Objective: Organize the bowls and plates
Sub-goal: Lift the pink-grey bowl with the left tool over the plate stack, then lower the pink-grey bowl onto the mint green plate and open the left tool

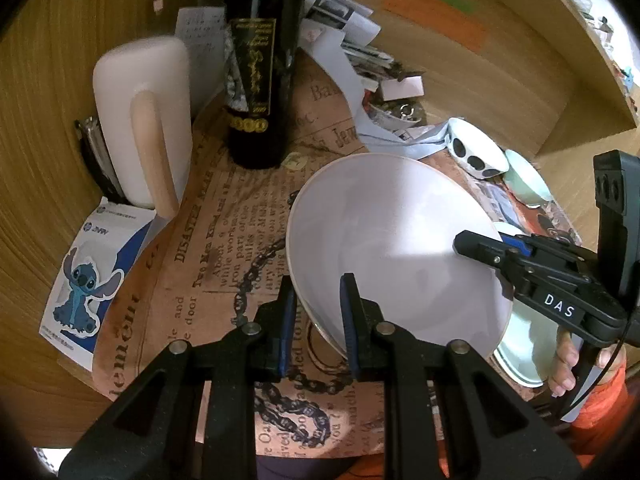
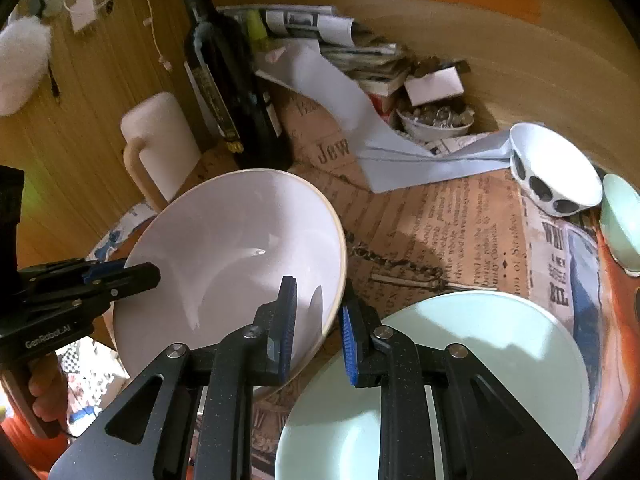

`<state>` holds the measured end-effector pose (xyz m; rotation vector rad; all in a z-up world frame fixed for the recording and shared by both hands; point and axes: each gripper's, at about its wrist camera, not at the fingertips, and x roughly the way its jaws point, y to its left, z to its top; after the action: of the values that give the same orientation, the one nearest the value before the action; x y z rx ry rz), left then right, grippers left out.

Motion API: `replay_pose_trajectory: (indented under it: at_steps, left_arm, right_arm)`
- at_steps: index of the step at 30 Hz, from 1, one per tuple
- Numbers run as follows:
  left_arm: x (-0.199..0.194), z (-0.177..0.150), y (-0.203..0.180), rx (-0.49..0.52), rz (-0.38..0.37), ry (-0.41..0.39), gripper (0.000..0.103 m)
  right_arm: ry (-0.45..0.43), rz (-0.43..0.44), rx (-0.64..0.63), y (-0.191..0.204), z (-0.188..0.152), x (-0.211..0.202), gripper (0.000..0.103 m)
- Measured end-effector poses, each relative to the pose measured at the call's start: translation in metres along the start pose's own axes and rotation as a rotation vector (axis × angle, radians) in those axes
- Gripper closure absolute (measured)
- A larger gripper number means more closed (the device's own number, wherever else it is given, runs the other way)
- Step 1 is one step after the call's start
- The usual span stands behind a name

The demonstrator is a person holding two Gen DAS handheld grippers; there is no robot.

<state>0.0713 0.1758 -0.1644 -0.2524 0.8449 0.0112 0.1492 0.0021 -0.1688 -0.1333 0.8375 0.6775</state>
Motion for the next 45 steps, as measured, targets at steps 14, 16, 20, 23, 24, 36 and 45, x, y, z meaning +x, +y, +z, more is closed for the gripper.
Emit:
replay_pose_trajectory:
  at_steps: [14, 16, 20, 23, 24, 36, 45]
  left_arm:
    - [0.01, 0.0, 0.006, 0.014, -0.026, -0.005, 0.082]
    - [0.01, 0.0, 0.006, 0.02, -0.024, -0.005, 0.082]
    - [0.01, -0.002, 0.003, 0.031, -0.01, -0.006, 0.081]
    - [0.005, -0.001, 0.002, 0.04, 0.022, -0.026, 0.076]
    - [0.001, -0.001, 0.0, 0.05, 0.041, -0.039, 0.074]
    - [-0.043, 0.024, -0.039, 0.106, 0.028, -0.202, 0.033]
    - [-0.043, 0.059, -0.091, 0.184, -0.013, -0.257, 0.012]
  right_arm:
    - [0.042, -0.044, -0.011, 0.001, 0.001, 0.016, 0.083]
    - [0.042, -0.046, -0.022, 0.003, 0.001, 0.016, 0.082]
    - [0.045, -0.043, -0.014, 0.001, 0.001, 0.016, 0.082]
    - [0.03, -0.039, -0.001, -0.001, 0.0, 0.01, 0.08]
    - [0.017, -0.039, 0.004, -0.003, 0.0, 0.005, 0.08]
    - [-0.191, -0.129, 0.032, -0.04, 0.005, -0.076, 0.052]
    - [-0.316, -0.242, 0.076, -0.086, 0.012, -0.123, 0.04]
